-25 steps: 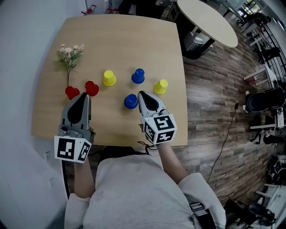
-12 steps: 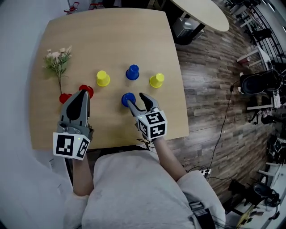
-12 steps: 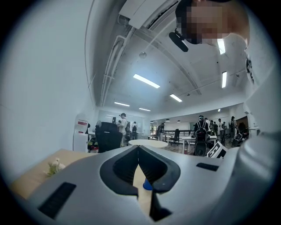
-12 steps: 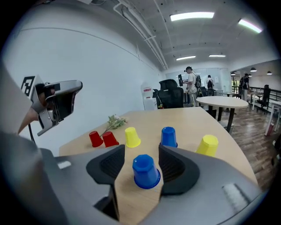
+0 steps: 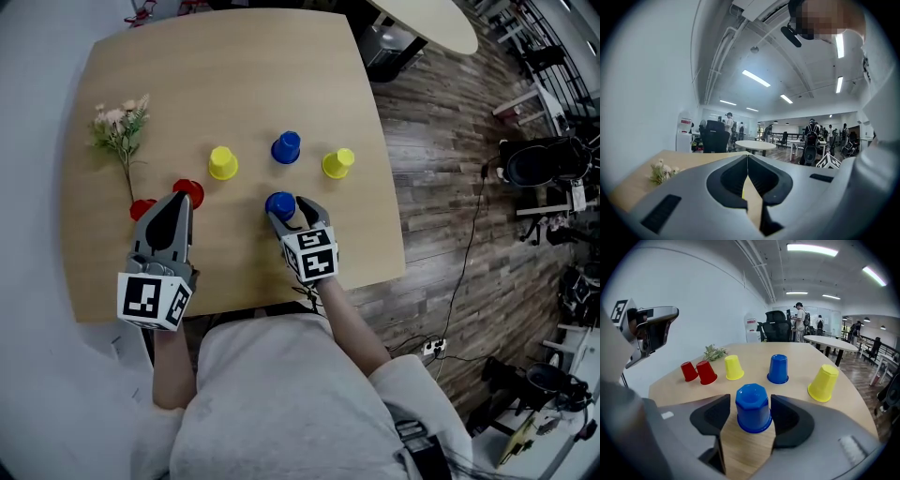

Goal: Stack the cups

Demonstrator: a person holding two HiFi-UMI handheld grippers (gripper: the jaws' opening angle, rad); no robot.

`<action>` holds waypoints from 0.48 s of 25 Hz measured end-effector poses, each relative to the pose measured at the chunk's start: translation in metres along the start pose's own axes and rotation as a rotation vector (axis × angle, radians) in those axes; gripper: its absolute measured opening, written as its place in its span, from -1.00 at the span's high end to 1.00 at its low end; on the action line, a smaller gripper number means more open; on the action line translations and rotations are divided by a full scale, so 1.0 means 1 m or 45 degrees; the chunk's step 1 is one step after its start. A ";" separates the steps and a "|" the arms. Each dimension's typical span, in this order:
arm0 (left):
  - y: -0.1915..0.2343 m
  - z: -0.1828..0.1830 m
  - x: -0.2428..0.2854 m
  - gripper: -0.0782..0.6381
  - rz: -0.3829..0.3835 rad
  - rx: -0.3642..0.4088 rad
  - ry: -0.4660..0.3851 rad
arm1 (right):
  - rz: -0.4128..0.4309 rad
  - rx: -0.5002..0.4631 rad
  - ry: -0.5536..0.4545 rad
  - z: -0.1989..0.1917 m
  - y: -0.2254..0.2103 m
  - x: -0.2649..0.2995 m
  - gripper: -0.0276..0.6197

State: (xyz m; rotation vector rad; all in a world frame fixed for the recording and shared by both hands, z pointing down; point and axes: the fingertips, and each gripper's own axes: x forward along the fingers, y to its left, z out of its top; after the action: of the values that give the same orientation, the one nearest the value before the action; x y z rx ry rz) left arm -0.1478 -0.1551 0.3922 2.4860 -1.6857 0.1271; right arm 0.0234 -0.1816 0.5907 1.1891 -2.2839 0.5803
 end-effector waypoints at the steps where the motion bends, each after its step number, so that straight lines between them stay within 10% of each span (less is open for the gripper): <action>1: 0.004 -0.002 0.000 0.76 0.008 -0.001 0.002 | -0.013 -0.008 0.001 0.000 0.000 0.002 0.04; 7: 0.026 -0.020 0.004 0.75 0.076 0.024 0.050 | -0.055 -0.016 -0.003 0.002 -0.001 0.000 0.21; 12: 0.043 -0.063 0.021 0.38 0.121 0.040 0.182 | -0.071 0.015 -0.017 0.004 -0.001 -0.006 0.21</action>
State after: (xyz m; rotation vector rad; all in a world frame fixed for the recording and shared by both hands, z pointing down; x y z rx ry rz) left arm -0.1793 -0.1800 0.4602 2.3559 -1.7553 0.3349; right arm 0.0262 -0.1810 0.5841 1.2614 -2.2538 0.5672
